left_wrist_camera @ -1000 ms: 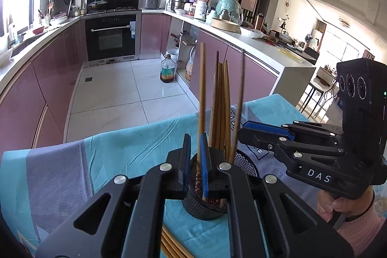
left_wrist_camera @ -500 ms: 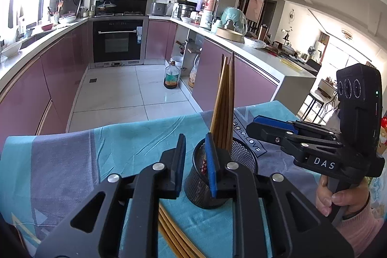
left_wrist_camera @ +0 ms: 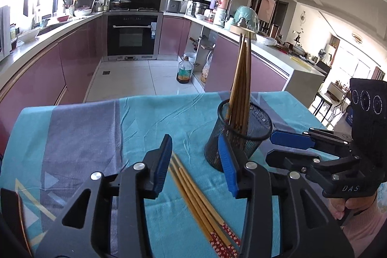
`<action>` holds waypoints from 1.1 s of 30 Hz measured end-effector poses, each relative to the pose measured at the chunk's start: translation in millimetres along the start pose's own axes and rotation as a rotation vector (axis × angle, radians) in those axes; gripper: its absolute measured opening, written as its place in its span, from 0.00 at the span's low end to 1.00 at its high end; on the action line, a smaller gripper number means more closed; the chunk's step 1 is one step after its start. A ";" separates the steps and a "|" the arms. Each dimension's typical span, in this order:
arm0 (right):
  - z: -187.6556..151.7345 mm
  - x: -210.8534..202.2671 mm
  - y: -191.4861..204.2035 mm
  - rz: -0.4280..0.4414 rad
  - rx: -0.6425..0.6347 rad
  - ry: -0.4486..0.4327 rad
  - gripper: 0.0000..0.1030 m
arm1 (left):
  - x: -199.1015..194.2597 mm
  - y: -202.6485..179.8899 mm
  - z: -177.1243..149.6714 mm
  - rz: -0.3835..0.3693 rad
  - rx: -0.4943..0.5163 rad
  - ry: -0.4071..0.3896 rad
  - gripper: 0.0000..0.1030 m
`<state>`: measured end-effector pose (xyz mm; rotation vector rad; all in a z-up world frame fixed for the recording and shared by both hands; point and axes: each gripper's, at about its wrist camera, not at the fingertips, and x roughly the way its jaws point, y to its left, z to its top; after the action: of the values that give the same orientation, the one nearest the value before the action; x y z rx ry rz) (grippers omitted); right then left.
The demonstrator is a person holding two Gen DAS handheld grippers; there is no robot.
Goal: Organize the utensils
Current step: 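Move the left tool back over the remaining chopsticks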
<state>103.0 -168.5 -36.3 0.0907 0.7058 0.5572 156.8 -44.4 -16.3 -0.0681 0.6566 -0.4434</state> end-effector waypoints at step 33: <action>-48.8 51.7 4.2 0.023 0.079 0.182 0.40 | 58.1 4.2 -92.5 0.053 -0.019 0.250 0.38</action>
<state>102.1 -143.4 -103.0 0.1226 0.9055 0.5643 143.3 -57.9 -124.0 -0.0127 0.9064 -0.3981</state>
